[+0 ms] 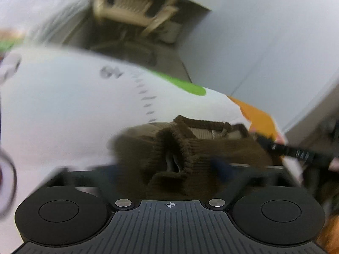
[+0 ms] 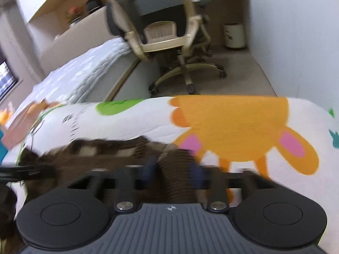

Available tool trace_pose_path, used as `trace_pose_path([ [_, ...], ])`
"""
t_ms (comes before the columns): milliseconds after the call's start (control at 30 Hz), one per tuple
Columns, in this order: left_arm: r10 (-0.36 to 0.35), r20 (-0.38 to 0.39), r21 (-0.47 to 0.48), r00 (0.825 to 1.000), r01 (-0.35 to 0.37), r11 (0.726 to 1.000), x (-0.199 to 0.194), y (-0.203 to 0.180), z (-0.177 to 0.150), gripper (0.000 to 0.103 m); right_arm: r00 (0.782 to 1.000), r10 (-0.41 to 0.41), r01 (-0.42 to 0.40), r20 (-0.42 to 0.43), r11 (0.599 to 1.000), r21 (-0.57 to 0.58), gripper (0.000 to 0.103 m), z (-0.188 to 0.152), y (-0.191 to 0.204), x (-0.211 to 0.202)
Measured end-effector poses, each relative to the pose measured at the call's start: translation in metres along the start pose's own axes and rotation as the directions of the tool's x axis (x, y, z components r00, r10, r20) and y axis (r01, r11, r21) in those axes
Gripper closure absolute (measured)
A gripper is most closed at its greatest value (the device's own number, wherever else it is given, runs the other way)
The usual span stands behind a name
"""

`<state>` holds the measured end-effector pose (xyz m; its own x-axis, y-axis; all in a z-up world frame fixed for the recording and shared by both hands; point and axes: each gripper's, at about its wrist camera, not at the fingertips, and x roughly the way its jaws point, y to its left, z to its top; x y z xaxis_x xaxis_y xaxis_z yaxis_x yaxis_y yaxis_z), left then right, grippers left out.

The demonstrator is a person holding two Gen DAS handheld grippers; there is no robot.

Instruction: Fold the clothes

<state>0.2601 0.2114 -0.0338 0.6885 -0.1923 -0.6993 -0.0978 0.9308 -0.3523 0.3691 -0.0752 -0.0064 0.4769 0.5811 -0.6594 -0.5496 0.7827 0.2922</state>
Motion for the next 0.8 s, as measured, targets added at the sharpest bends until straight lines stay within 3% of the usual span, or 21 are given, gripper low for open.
trace_pose_path([
  [67,-0.088,0.046,0.057,0.995,0.085,0.995,-0.029,-0.003,0.004,0.08,0.997,0.021,-0.017,0.074,0.998,-0.056,0.086,-0.004,0.014,-0.038],
  [167,-0.215,0.125,0.192,0.969,0.189,0.963,-0.089,-0.01,0.0,0.08,0.979,0.054,-0.023,0.194,0.987,-0.158,0.086,-0.021,0.035,-0.113],
  [267,-0.287,0.159,0.331,0.945,0.223,0.917,-0.147,-0.023,-0.029,0.08,0.964,0.058,0.005,0.258,0.971,-0.238,0.086,-0.056,0.057,-0.172],
  [333,-0.301,0.146,0.399,0.942,0.222,0.89,-0.169,-0.029,-0.057,0.078,0.966,0.052,0.02,0.255,0.962,-0.271,0.086,-0.087,0.067,-0.197],
  [400,-0.275,0.108,0.448,0.955,0.2,0.871,-0.177,-0.034,-0.086,0.069,0.971,0.029,0.047,0.239,0.951,-0.307,0.085,-0.119,0.076,-0.212],
  [533,-0.241,-0.014,0.496,0.971,0.216,0.841,-0.181,-0.032,-0.132,0.035,0.985,-0.029,0.084,0.169,0.941,-0.329,0.06,-0.171,0.078,-0.215],
  [567,-0.24,-0.049,0.496,0.969,0.232,0.837,-0.183,-0.03,-0.141,0.023,0.987,-0.033,0.083,0.16,0.944,-0.319,0.054,-0.178,0.076,-0.22],
  [667,-0.282,-0.114,0.439,0.953,0.303,0.846,-0.192,-0.019,-0.153,0.009,0.985,-0.032,0.078,0.17,0.958,-0.275,0.049,-0.185,0.066,-0.239],
  [700,-0.308,-0.121,0.397,0.944,0.331,0.856,-0.197,-0.012,-0.153,0.009,0.982,-0.022,0.07,0.189,0.966,-0.249,0.047,-0.18,0.061,-0.244],
  [800,-0.415,-0.09,0.154,0.906,0.424,0.892,-0.203,0.019,-0.146,0.007,0.97,0.011,0.034,0.244,0.983,-0.18,0.038,-0.164,0.053,-0.253],
])
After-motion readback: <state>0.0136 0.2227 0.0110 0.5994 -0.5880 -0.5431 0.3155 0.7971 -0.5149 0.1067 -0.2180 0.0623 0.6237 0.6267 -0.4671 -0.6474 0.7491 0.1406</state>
